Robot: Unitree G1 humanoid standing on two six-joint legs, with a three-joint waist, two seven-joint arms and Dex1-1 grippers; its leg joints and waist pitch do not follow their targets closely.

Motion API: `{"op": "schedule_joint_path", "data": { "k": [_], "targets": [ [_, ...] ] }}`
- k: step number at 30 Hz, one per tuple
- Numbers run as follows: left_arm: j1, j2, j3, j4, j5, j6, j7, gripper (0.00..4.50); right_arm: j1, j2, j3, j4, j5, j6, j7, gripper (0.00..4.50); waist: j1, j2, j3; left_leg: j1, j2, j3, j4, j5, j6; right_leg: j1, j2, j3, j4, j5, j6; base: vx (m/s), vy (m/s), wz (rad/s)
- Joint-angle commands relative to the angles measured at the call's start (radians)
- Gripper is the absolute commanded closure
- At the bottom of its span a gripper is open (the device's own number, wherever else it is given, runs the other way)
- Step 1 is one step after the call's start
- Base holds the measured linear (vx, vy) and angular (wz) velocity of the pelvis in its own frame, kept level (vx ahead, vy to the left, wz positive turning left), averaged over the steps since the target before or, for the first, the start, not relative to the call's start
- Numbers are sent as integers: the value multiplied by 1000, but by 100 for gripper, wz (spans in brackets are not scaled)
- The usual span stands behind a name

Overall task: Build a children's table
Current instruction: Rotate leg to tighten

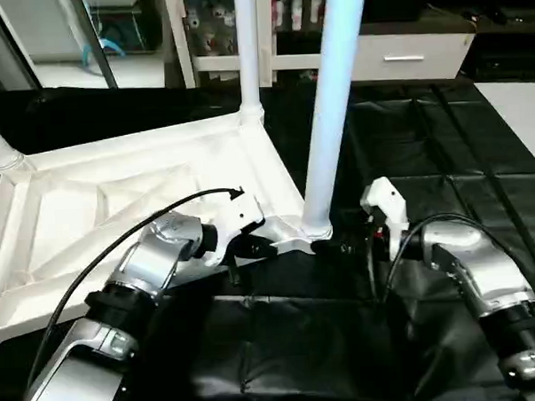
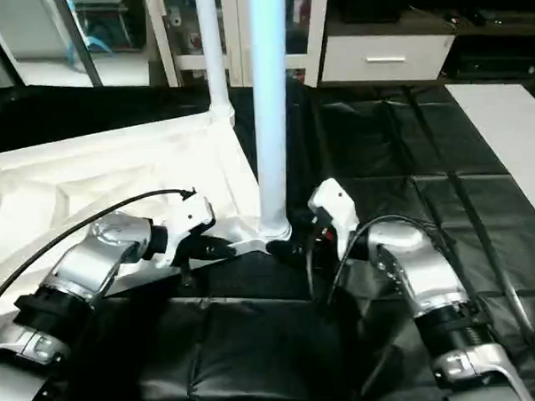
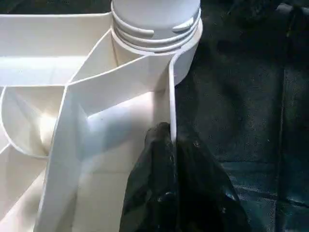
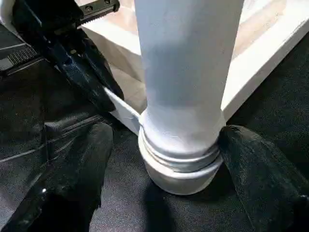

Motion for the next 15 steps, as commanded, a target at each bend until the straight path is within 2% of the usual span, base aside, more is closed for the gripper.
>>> {"op": "schedule_joint_path", "data": {
  "k": [1, 4, 6, 7, 11, 12, 15],
  "targets": [
    [37, 1, -65, 7, 16, 24, -47, 450, -26, 11, 20, 18, -10, -13, -6, 69, 6, -16, -70, 15, 61, -23, -69, -181, 87, 54, -53, 51, -55, -221, -258, 0, 0, 0],
    [44, 6, -65, -12, 17, 37, -55, 450, -48, 33, 25, 53, -17, -26, -10, 69, 3, -14, -65, 21, 62, -24, -75, -244, 45, 49, -50, 53, -64, -301, -235, 0, 0, 0],
    [46, 6, -65, -16, 18, 41, -55, 450, -57, 43, 24, 67, -19, -28, -13, 69, 2, -14, -66, 24, 62, -24, -76, -254, 37, 48, -50, 54, -64, -303, -232, 0, 0, 0],
    [47, 7, -65, -19, 18, 44, -54, 450, -63, 51, 24, 77, -22, -32, -17, 94, 3, -12, -67, 25, 63, -24, -77, -255, 30, 47, -49, 55, -63, -291, -233, 0, 0, 0],
    [49, 9, -67, -26, 19, 50, -51, 450, -72, 66, 23, 93, -29, -39, -18, 109, 3, -13, -72, 21, 61, -22, -74, -201, 41, 53, -47, 56, -51, -202, -248, 0, 0, 0],
    [51, 9, -66, -30, 19, 53, -50, 450, -74, 66, 28, 98, -31, -42, -11, 133, 3, -14, -72, 19, 60, -21, -72, -189, 49, 55, -48, 57, -49, -187, -253, 0, 0, 0],
    [55, 13, -65, -37, 19, 59, -50, 450, -72, 61, 39, 103, -36, -49, 7, 149, 5, -15, -73, 17, 58, -21, -70, -178, 63, 58, -49, 56, -49, -186, -258, 0, 0, 0]
  ]
}}
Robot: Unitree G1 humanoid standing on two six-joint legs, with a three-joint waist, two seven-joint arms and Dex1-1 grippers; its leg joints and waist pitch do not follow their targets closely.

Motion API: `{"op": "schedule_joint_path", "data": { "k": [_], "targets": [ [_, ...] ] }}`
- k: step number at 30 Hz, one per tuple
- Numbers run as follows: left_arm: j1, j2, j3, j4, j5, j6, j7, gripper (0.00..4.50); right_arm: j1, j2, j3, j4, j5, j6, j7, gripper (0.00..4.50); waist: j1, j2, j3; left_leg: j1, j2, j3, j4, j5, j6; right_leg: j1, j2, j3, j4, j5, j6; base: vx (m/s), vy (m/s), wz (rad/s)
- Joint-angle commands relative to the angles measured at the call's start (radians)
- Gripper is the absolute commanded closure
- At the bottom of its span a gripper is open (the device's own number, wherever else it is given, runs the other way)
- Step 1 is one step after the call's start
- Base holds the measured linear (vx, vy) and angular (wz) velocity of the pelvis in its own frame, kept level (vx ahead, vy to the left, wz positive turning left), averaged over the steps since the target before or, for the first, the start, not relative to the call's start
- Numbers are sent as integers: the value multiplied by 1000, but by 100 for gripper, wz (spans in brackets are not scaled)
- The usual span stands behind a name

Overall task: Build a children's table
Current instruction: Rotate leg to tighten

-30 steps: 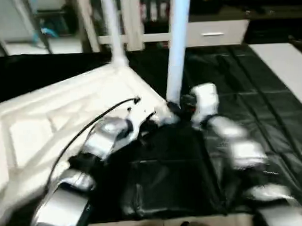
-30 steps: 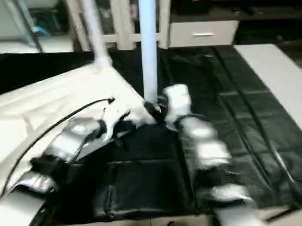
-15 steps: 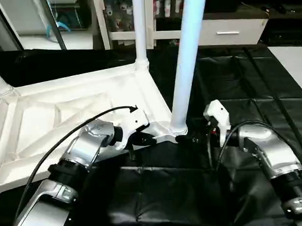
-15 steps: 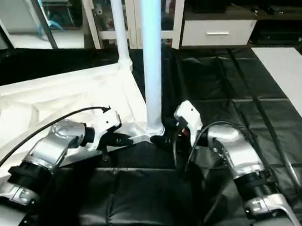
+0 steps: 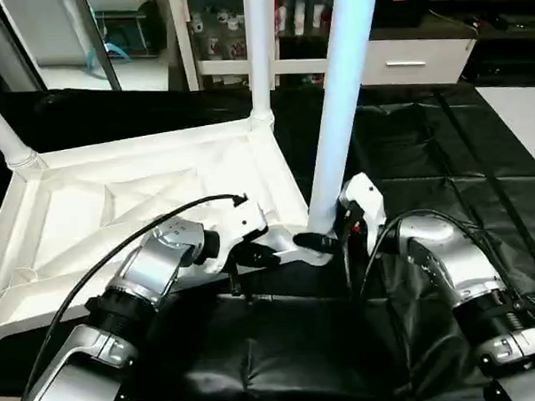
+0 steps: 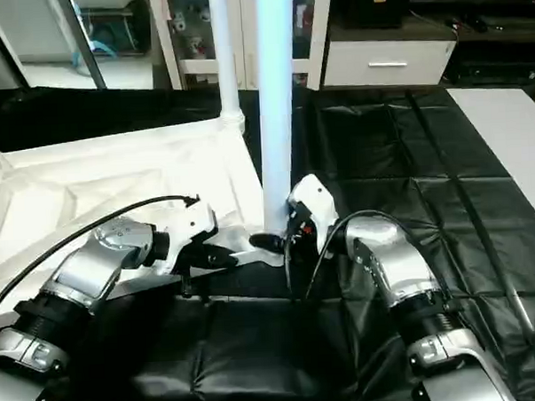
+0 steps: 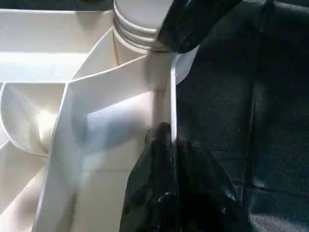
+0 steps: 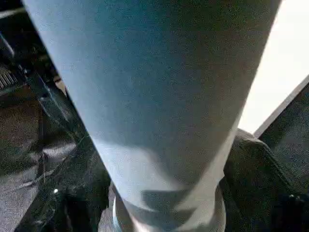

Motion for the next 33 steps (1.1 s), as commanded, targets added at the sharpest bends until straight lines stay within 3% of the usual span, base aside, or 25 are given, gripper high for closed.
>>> {"op": "schedule_joint_path", "data": {
  "k": [1, 15, 19, 20, 22, 24, 28, 30, 32, 33],
  "targets": [
    [31, 10, -44, 17, 21, 25, -21, 450, -7, -7, 14, 2, -11, -11, 22, 174, 4, -14, -72, 11, 59, -25, -71, -175, 71, 52, -50, 50, -49, -190, -256, 0, 0, 0],
    [33, 11, -44, 14, 20, 37, -16, 450, -3, 15, 8, 47, -33, -22, -15, 229, 2, -13, -74, 14, 60, -26, -72, -183, 68, 50, -46, 48, -49, -188, -255, 0, 0, 0],
    [24, -9, -27, 35, 17, 39, 23, 450, -4, 55, -25, 78, -32, -15, -108, 239, -9, -14, -67, 19, 59, -30, -81, -292, 21, 45, -46, 47, -63, -302, -230, 0, 0, 0],
    [3, -36, -8, 75, 22, 30, 81, 450, -5, 96, -52, 99, -35, -8, -208, 239, -11, -15, -66, 19, 58, -34, -83, -333, 6, 47, -47, 45, -68, -356, -211, 0, 0, 0],
    [-34, -80, 19, 142, 30, 20, 172, 450, -14, 158, -97, 136, -38, 12, -368, 241, -22, -17, -63, 30, 55, -37, -83, -387, -31, 30, -46, 45, -81, -441, -180, -27, 2, -1],
    [-72, -117, 40, 203, 40, 12, 257, 450, -28, 211, -130, 170, -46, 19, -507, 242, -32, -18, -62, 25, 54, -46, -87, -438, -47, 35, -46, 37, -84, -498, -148, -56, 9, -4],
    [-140, -175, 70, 300, 60, -6, 421, 450, -61, 300, -159, 227, -75, 1, -732, 244, -49, -16, -60, 34, 47, -51, -85, -518, -51, 23, -46, 26, -107, -591, -95, 0, 0, 0],
    [-163, -194, 80, 334, 68, -13, 484, 450, -77, 339, -175, 252, -75, -2, -811, 246, -56, -6, -62, 34, 48, -58, -86, -532, -54, 25, -48, 18, -112, -594, -85, 0, 0, 0],
    [-183, -210, 89, 369, 79, -16, 551, 450, -96, 380, -195, 278, -77, -14, -912, 249, -59, -9, -61, 33, 49, -59, -89, -547, -50, 27, -46, 14, -115, -568, -86, 0, 0, 0],
    [-191, -216, 91, 383, 83, -17, 577, 450, -103, 395, -203, 288, -80, -20, -957, 250, -63, -6, -60, 39, 48, -57, -89, -564, -52, 18, -45, 15, -117, -566, -91, 0, 0, 0]
  ]
}}
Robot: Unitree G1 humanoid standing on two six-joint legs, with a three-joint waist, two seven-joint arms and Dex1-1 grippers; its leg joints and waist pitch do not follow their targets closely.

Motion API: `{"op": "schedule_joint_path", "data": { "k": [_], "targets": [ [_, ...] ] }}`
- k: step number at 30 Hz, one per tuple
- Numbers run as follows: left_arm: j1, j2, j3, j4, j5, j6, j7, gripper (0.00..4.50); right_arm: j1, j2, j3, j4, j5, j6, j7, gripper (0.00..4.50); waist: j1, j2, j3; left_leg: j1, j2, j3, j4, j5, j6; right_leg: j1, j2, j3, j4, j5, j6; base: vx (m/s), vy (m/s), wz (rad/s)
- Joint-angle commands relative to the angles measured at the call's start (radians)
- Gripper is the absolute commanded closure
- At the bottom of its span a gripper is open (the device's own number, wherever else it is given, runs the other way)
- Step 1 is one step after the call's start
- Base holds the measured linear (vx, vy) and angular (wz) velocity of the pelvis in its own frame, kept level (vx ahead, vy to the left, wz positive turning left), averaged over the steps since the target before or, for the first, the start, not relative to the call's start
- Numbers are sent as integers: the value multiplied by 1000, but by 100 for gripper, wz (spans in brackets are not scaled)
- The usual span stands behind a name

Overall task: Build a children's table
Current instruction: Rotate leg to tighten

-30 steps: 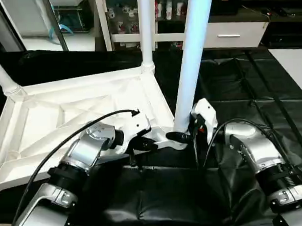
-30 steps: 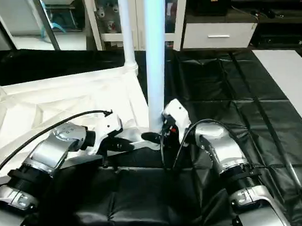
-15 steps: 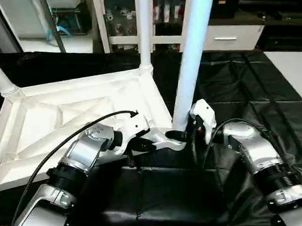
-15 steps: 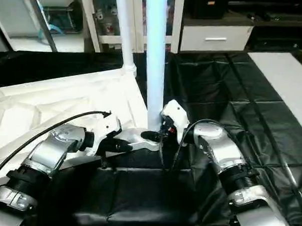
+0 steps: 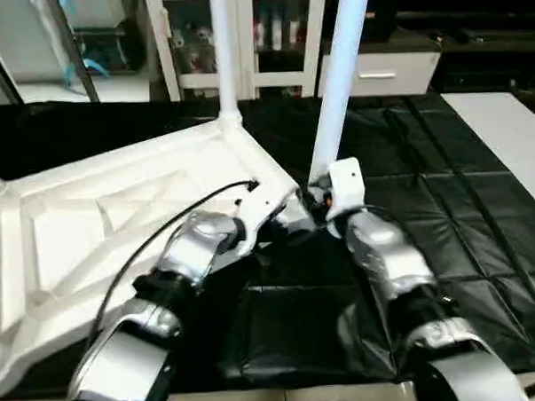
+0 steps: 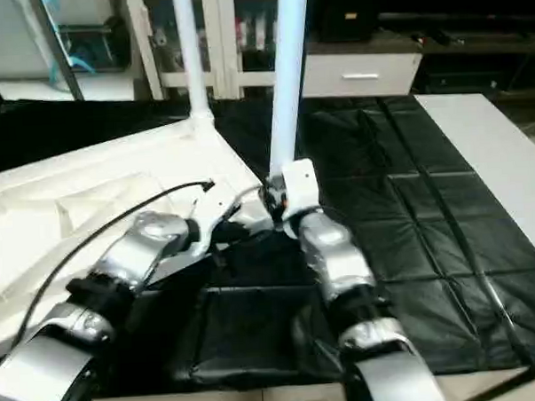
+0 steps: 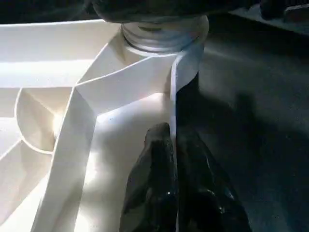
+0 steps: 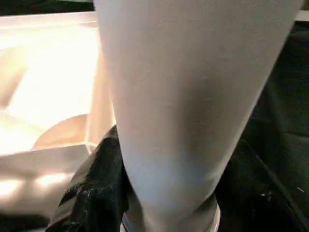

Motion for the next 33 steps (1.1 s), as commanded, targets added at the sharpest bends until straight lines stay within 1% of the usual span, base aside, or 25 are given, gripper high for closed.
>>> {"op": "schedule_joint_path", "data": {
  "k": [1, 3, 5, 6, 7, 8, 10, 11, 13, 15, 17, 18, 19, 20, 21, 22, 23, 25, 26, 27, 28, 30, 31, 32, 33],
  "targets": [
    [-31, -5, 36, 47, 26, 0, 157, 450, 7, 49, -25, 68, 20, 19, -107, 250, -13, 8, -49, 38, 48, -50, -92, -574, -50, 7, -44, 22, -96, -560, -99, 0, 0, 0],
    [-42, -12, 39, 69, 33, -6, 179, 450, -4, 67, -35, 86, 14, 15, -145, 251, -21, 11, -46, 39, 48, -52, -95, -607, -48, 8, -43, 17, -99, -565, -93, 0, 0, 0],
    [-45, -15, 41, 75, 35, -9, 186, 450, -9, 74, -40, 95, 15, 10, -157, 254, -24, 13, -48, 41, 49, -54, -97, -618, -52, 10, -44, 16, -99, -546, -94, 0, 0, 0],
    [-51, -21, 47, 93, 42, -19, 212, 450, -31, 104, -65, 130, 35, -20, -180, 254, -29, 4, -48, 35, 51, -54, -101, -621, -50, 12, -47, 18, -97, -524, -101, 0, 0, 0],
    [-55, -22, 51, 109, 41, -31, 227, 450, -47, 128, -88, 148, 60, -61, -179, 254, -29, 8, -47, 39, 50, -55, -101, -632, -52, 10, -47, 18, -97, -525, -104, 0, 0, 0],
    [-55, -22, 51, 109, 41, -31, 227, 450, -47, 128, -88, 148, 60, -61, -179, 254, -34, 7, -47, 38, 50, -56, -101, -638, -51, 11, -49, 18, -97, -523, -106, 0, 0, 0],
    [-55, -18, 50, 124, 40, -43, 226, 450, -57, 134, -94, 147, 65, -91, -143, 254, -35, 8, -48, 36, 49, -55, -102, -633, -47, 12, -50, 20, -96, -516, -109, 0, 0, 0],
    [-54, -16, 50, 129, 40, -49, 224, 450, -59, 131, -84, 141, 60, -101, -119, 219, -38, 9, -47, 33, 49, -54, -103, -631, -45, 13, -49, 22, -96, -507, -114, 0, 0, 0],
    [-52, -12, 46, 135, 41, -63, 212, 450, -54, 122, -70, 112, 64, -112, -54, 219, -38, 6, -48, 31, 49, -54, -104, -623, -39, 13, -52, 26, -93, -500, -125, 0, 0, 0],
    [-50, -7, 40, 142, 40, -77, 193, 450, -41, 106, -65, 64, 66, -116, -18, 182, -38, 5, -47, 27, 49, -53, -103, -611, -28, 17, -54, 27, -94, -511, -124, 0, 0, 0],
    [-44, 1, 27, 145, 44, -100, 160, 450, -6, 65, -46, -25, 60, -78, 39, 169, -34, 2, -45, 28, 48, -49, -102, -599, -15, 13, -53, 29, -99, -524, -118, 0, 0, 0],
    [-40, 4, 24, 144, 44, -105, 148, 450, 12, 45, -36, -65, 56, -59, 64, 169, -38, -2, -46, 14, 48, -55, -105, -574, -9, 28, -54, 27, -93, -535, -106, 0, 0, 0],
    [-37, 7, 19, 145, 47, -124, 133, 450, 34, 19, -13, -106, 39, -41, 97, 150, -39, 2, -50, -2, 51, -61, -109, -531, -8, 41, -59, 28, -87, -529, -99, 0, 0, 0],
    [-34, 8, 15, 145, 47, -143, 120, 450, 59, -9, 14, -151, 23, -24, 129, 150, -37, 2, -51, -2, 52, -60, -109, -519, -7, 39, -59, 29, -87, -516, -99, 0, 0, 0],
    [-33, 9, 16, 146, 46, -147, 117, 450, 85, -37, 34, -198, 13, -4, 154, 150, -31, 1, -53, 7, 54, -56, -106, -506, -6, 29, -57, 35, -86, -476, -116, 0, 0, 0],
    [-32, 9, 16, 146, 45, -149, 115, 450, 94, -46, 39, -215, 11, 4, 162, 150, -30, 0, -51, 10, 52, -53, -105, -500, -2, 26, -53, 37, -86, -458, -126, 0, 0, 0],
    [-30, 9, 17, 145, 42, -166, 108, 450, 151, -96, 63, -314, 17, 51, 212, 150, -26, -3, -51, 12, 50, -48, -101, -490, 7, 24, -54, 40, -86, -446, -144, 0, 0, 0],
    [-29, 6, 19, 149, 36, -220, 98, 450, 271, -194, 90, -507, 48, 132, 301, 150, -5, -17, -50, 6, 55, -44, -101, -421, 40, 34, -56, 46, -83, -430, -130, 0, 0, 0],
    [-34, -1, 30, 153, 29, -251, 112, 450, 328, -235, 93, -588, 59, 151, 327, 150, 0, -23, -51, 5, 54, -41, -99, -400, 50, 34, -56, 49, -83, -423, -129, 0, 0, 0],
    [-36, -6, 41, 154, 19, -264, 110, 450, 358, -253, 92, -630, 62, 161, 338, 150, 12, -21, -53, 6, 56, -39, -98, -361, 66, 35, -57, 52, -80, -402, -131, 0, 0, 0],
    [-36, -9, 48, 151, 9, -270, 99, 405, 375, -263, 92, -652, 61, 167, 341, 132, 15, -31, -53, -1, 55, -38, -97, -340, 77, 37, -59, 50, -76, -415, -132, 0, 0, 0],
    [-35, -11, 56, 140, -4, -277, 84, 394, 402, -275, 89, -688, 60, 181, 345, 132, 14, -30, -52, -13, 50, -40, -95, -326, 80, 38, -61, 45, -78, -468, -123, 0, 0, 0],
    [-25, -12, 77, 95, -36, -271, 57, 386, 459, -294, 87, -768, 70, 223, 350, 132, 20, -42, -52, -8, 51, -37, -92, -330, 78, 30, -62, 47, -84, -511, -110, 0, 0, 0],
    [-22, -12, 81, 82, -42, -269, 52, 370, 472, -298, 88, -788, 76, 237, 353, 132, 30, -38, -53, 0, 53, -36, -89, -320, 74, 26, -63, 51, -84, -504, -110, 0, 0, 0],
    [-13, -6, 86, 50, -50, -262, 43, 370, 498, -310, 96, -829, 89, 264, 368, 132, 41, -31, -56, 10, 62, -33, -90, -296, 72, 16, -61, 55, -78, -435, -136, 38, -51, 8]
  ]
}}
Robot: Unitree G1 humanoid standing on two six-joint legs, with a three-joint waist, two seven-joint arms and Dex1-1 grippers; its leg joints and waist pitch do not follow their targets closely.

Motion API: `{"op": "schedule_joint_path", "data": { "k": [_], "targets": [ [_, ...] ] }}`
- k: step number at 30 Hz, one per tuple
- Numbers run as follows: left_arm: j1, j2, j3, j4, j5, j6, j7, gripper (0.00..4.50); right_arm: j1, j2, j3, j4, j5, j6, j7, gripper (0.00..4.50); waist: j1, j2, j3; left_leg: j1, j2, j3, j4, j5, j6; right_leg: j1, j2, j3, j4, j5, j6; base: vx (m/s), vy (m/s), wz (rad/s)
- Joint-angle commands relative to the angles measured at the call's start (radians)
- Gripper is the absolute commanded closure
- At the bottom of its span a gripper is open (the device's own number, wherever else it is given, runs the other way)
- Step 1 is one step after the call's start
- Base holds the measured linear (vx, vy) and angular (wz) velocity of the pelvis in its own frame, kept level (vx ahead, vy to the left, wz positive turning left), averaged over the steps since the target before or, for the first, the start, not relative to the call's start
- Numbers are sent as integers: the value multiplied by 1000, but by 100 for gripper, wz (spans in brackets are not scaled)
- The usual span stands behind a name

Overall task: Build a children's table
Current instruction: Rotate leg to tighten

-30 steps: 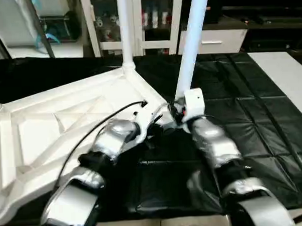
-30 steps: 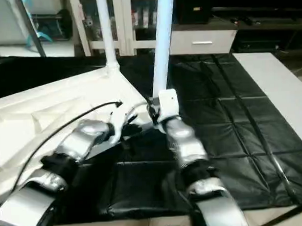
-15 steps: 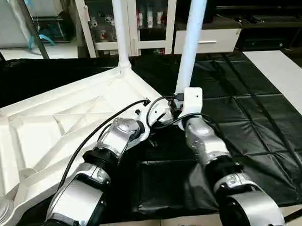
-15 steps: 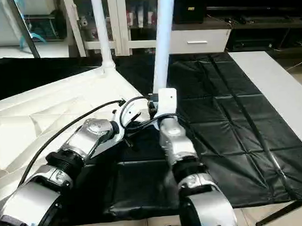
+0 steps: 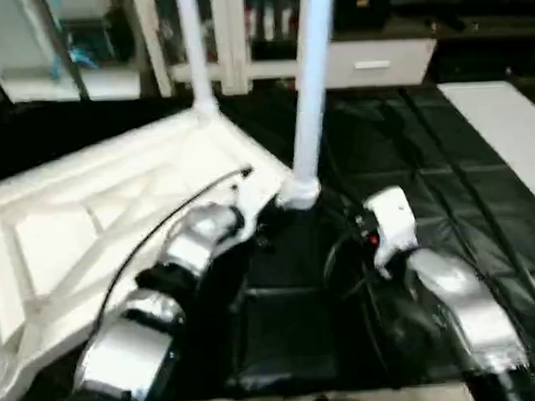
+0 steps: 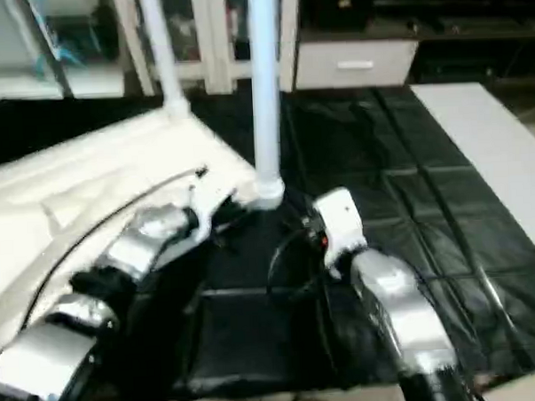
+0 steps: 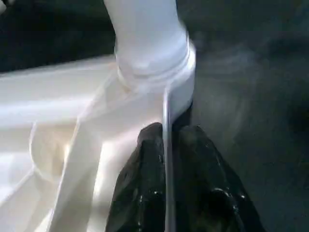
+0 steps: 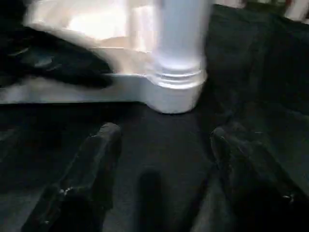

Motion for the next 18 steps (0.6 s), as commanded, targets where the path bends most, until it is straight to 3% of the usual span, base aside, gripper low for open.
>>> {"op": "schedule_joint_path", "data": {
  "k": [1, 2, 5, 7, 8, 9, 10, 11, 12, 15, 16, 17, 18],
  "targets": [
    [16, 10, 17, -62, -29, 8, -38, 355, 23, -17, 15, -79, 30, 56, 27, 132, 16, -9, -68, 13, 65, -31, -81, -278, 68, 36, -59, 53, -76, -388, -156, 0, 0, 0],
    [38, 26, 18, -123, -42, 35, -73, 345, 52, -47, 32, -130, 53, 95, 62, 132, 21, -14, -68, 7, 68, -28, -82, -251, 69, 41, -54, 52, -64, -301, -176, 0, 0, 0],
    [68, 48, 26, -206, -61, 82, -109, 322, 85, -84, 42, -193, 71, 128, 93, 132, 38, -12, -73, 14, 71, -22, -76, -186, 84, 45, -55, 56, -42, -160, -223, 59, -1, 3],
    [139, 115, -1, -367, -69, 175, -192, 313, 105, -111, 27, -238, 101, 172, 117, 132, 44, -13, -82, 11, 72, -23, -68, -87, 111, 55, -57, 56, -20, -37, -252, 28, 0, 0],
    [142, 118, -3, -374, -69, 180, -197, 302, 105, -112, 27, -239, 100, 173, 118, 132, 46, -13, -79, 7, 70, -19, -62, -26, 139, 52, -54, 56, -13, 24, -265, 0, 0, 0],
    [156, 132, -9, -404, -71, 199, -214, 294, 106, -118, 28, -241, 99, 177, 122, 132, 48, -11, -78, 13, 67, -16, -59, -18, 152, 47, -52, 56, -13, 27, -274, 0, 0, 0],
    [210, 195, -38, -506, -70, 276, -270, 277, 112, -125, 34, -260, 99, 198, 132, 132, 52, -18, -76, 13, 65, -12, -59, -32, 153, 46, -52, 57, -19, -8, -273, 0, 0, 0],
    [245, 233, -55, -571, -71, 326, -302, 277, 116, -129, 38, -274, 101, 214, 137, 132, 57, -17, -76, 15, 71, -15, -62, -40, 141, 52, -59, 58, -13, -23, -275, 0, 0, 0],
    [276, 271, -68, -631, -74, 368, -331, 277, 115, -132, 43, -283, 102, 225, 140, 132, 56, -21, -66, 11, 71, -12, -67, -67, 128, 46, -54, 61, -20, -82, -258, 0, 0, 0],
    [338, 341, -84, -763, -100, 467, -382, 277, 108, -141, 59, -290, 100, 238, 143, 132, 55, -12, -54, 22, 70, -15, -80, -219, 33, 38, -52, 63, -38, -289, -209, 0, 0, 0],
    [356, 363, -89, -808, -100, 510, -389, 277, 102, -144, 66, -287, 101, 243, 142, 132, 55, -17, -49, 26, 70, -17, -83, -276, 3, 34, -52, 63, -49, -376, -177, 0, 0, 0],
    [362, 370, -90, -819, -96, 519, -389, 277, 101, -143, 69, -289, 101, 246, 139, 132, 56, -15, -49, 32, 70, -18, -84, -299, -10, 30, -52, 65, -51, -400, -167, 0, 0, 0],
    [368, 377, -95, -825, -87, 525, -389, 277, 97, -144, 74, -286, 101, 247, 141, 132, 58, -20, -47, 37, 68, -19, -86, -329, -24, 24, -50, 65, -57, -437, -147, 0, 0, 0]
  ]
}}
